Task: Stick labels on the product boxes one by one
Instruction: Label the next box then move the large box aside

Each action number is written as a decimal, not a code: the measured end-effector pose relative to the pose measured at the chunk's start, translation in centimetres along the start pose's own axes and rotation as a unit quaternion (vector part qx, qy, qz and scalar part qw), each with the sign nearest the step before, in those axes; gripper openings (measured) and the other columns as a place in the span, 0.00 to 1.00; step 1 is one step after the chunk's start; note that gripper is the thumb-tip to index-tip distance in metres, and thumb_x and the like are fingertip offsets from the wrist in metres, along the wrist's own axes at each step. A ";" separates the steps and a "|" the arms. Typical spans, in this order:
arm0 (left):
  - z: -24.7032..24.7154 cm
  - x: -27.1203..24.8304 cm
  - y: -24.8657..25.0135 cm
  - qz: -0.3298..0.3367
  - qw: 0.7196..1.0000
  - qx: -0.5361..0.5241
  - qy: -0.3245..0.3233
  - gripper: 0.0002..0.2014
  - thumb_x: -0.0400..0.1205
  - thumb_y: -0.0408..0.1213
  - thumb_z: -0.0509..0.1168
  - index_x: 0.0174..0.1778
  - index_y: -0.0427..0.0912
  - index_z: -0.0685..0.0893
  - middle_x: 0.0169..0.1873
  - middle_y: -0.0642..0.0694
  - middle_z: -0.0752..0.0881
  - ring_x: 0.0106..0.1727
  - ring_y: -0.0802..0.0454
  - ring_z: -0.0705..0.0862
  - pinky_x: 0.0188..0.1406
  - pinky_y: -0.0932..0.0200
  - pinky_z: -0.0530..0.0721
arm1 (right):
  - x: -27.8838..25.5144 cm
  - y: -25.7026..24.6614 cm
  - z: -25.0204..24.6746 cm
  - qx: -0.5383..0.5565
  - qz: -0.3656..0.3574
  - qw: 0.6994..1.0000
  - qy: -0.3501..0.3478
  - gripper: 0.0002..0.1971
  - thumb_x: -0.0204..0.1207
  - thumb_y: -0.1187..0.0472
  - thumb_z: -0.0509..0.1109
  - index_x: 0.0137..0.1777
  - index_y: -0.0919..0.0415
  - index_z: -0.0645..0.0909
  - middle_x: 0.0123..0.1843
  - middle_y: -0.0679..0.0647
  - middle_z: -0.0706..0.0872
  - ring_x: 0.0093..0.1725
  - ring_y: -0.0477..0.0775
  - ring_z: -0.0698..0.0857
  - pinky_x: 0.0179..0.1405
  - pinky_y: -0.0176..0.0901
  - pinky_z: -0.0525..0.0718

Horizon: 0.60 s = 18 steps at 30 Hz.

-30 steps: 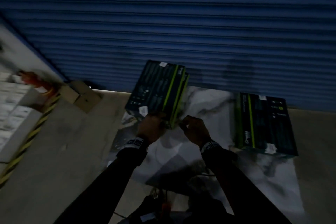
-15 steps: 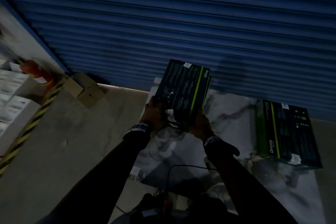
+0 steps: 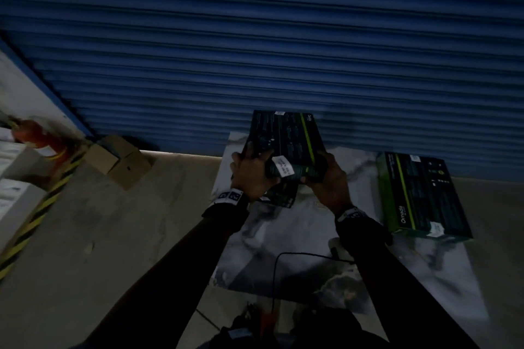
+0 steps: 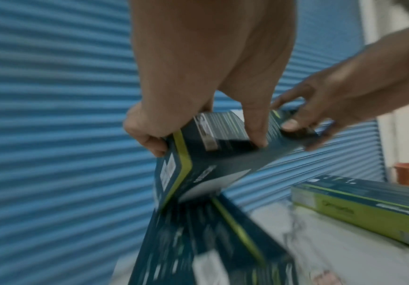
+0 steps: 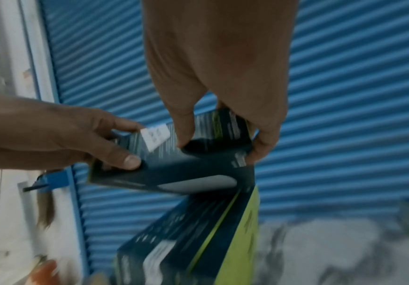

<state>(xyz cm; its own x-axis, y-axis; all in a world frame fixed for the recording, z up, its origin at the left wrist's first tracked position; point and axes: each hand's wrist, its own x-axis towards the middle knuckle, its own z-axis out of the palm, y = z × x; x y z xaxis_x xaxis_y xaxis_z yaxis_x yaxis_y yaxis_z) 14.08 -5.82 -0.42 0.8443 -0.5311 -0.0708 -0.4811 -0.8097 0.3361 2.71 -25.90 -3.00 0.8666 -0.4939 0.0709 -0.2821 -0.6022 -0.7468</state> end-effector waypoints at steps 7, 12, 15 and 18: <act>-2.6 -3.2 6.5 0.074 0.995 0.013 0.066 0.41 0.67 0.74 0.62 0.77 0.66 0.70 0.69 0.48 0.85 0.69 0.37 0.81 0.70 0.38 0.69 | -1.6 -1.1 -8.4 0.026 -0.083 0.993 0.075 0.36 0.65 0.46 0.81 0.73 0.47 0.71 0.65 0.52 0.85 0.63 0.56 0.85 0.60 0.70 0.83; -4.9 -7.1 13.0 0.100 0.986 -0.086 0.106 0.38 0.71 0.70 0.65 0.77 0.59 0.78 0.64 0.48 0.90 0.64 0.43 0.87 0.73 0.37 0.74 | -2.5 -1.5 -15.2 0.080 -0.153 0.980 0.095 0.31 0.73 0.63 0.81 0.74 0.58 0.73 0.64 0.56 0.84 0.62 0.55 0.86 0.59 0.62 0.87; -5.3 -9.3 16.9 0.074 0.984 -0.151 0.057 0.44 0.67 0.74 0.65 0.81 0.64 0.71 0.67 0.51 0.88 0.64 0.47 0.87 0.67 0.44 0.83 | -2.8 -1.2 -18.6 0.077 -0.160 0.979 0.105 0.33 0.71 0.62 0.81 0.74 0.53 0.71 0.62 0.53 0.84 0.60 0.56 0.85 0.60 0.63 0.86; -4.7 -11.7 20.2 0.060 0.982 -0.175 0.037 0.46 0.69 0.65 0.75 0.84 0.65 0.65 0.69 0.50 0.86 0.65 0.46 0.86 0.66 0.49 0.84 | -3.4 -0.6 -21.5 0.073 -0.172 0.977 0.104 0.31 0.69 0.59 0.79 0.71 0.51 0.72 0.61 0.52 0.84 0.59 0.55 0.85 0.60 0.63 0.86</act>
<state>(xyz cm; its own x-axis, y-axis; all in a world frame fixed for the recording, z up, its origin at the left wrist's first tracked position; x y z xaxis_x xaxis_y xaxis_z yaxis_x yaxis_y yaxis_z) -4.45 -14.79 11.66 0.8077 -0.5871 0.0538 -0.4791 -0.6005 0.6402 -8.95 -37.35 11.38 0.7934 -0.4032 0.4561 0.0869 -0.6665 -0.7404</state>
